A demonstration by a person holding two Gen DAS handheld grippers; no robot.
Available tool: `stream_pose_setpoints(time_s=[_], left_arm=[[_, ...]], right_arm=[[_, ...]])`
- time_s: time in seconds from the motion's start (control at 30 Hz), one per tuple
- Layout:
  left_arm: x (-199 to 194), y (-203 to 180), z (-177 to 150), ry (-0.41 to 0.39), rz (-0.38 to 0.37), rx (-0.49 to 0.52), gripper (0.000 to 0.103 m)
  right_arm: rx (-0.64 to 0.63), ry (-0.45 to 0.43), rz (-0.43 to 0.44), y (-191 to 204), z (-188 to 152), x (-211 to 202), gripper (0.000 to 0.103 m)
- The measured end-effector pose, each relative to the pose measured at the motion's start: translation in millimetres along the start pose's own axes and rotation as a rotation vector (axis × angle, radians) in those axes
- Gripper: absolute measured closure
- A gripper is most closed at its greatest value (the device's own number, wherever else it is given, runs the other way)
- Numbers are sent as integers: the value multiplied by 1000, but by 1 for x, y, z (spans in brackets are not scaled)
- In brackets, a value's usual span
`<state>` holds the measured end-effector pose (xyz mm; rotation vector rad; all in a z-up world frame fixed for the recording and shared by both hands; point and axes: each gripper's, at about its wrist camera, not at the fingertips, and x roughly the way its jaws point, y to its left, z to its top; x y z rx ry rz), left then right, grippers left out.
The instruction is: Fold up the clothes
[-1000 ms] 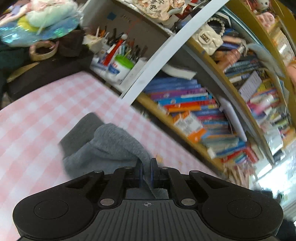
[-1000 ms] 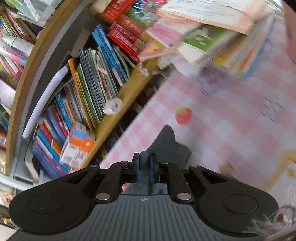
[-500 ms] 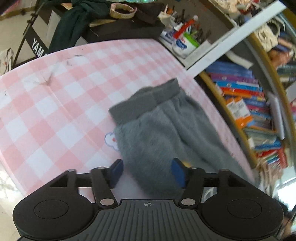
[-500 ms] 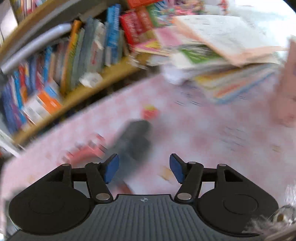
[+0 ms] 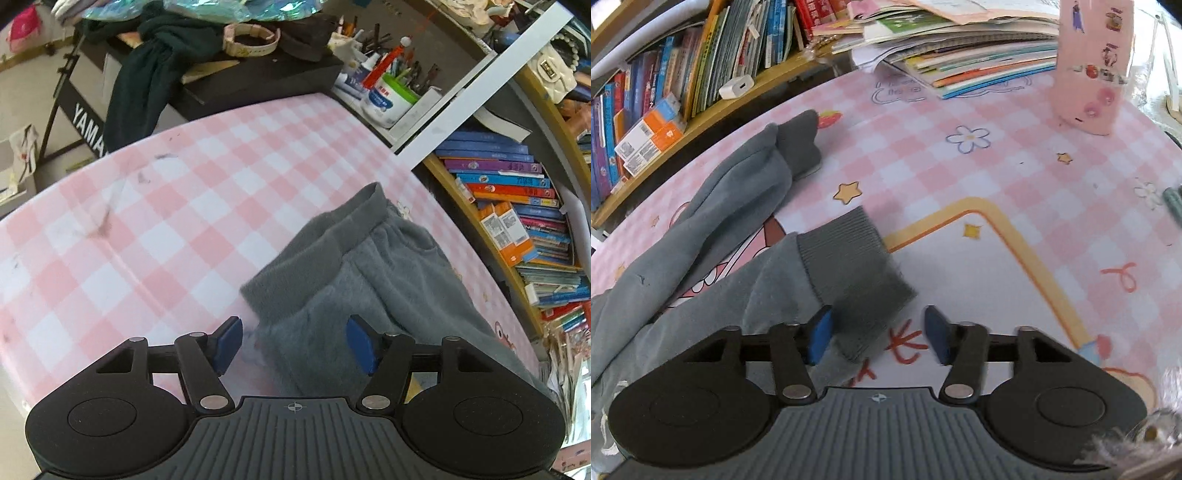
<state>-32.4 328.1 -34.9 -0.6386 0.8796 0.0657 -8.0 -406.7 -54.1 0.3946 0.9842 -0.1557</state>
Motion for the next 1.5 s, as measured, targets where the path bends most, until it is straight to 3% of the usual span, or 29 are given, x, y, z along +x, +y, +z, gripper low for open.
stream_pose_setpoints(time_s=[0.07,0.1,0.17,0.27,0.33,0.5,0.57,0.63,0.77,0.9,1.07,1.2,1.43,1.5], left_arm=[[2,-2,4,-7,-4,-1,40],[4,-3,6,-11,-6,-2,40],[4,-6,8,-16,-12,8,40],[1,-8,11,-19,-21,43,40],[0,-7,12,-20,-22,59,40],[-1,-9,15,-25,-18,125,40],[-1,-12,17,-26,-15,170,40],[-2,-18,18,-39,-14,220,37],[5,-32,21,-46,-10,317,36],[19,-59,23,-47,5,475,36],[38,-96,23,-51,17,674,28],[58,-121,16,-37,45,793,28],[99,-131,11,49,132,845,28],[105,-123,18,54,165,807,35]], right_arm=[[-6,-9,7,6,-1,0,93],[-12,-8,20,9,1,-3,97],[-46,-48,42,18,2,-21,98],[-42,-191,150,21,-1,-76,98],[-12,-241,122,10,-7,-102,98],[78,-47,-127,-24,-34,-64,93],[93,-21,-178,-27,-44,-54,81],[69,-61,-201,-20,-47,-59,67],[-10,-95,-219,-5,-47,-65,63],[-77,-83,-234,5,-51,-59,60],[-88,-34,-246,5,-60,-47,57],[-90,-36,-245,6,-62,-46,56],[-81,-45,-239,5,-58,-41,54],[-89,-48,-237,7,-55,-39,54]])
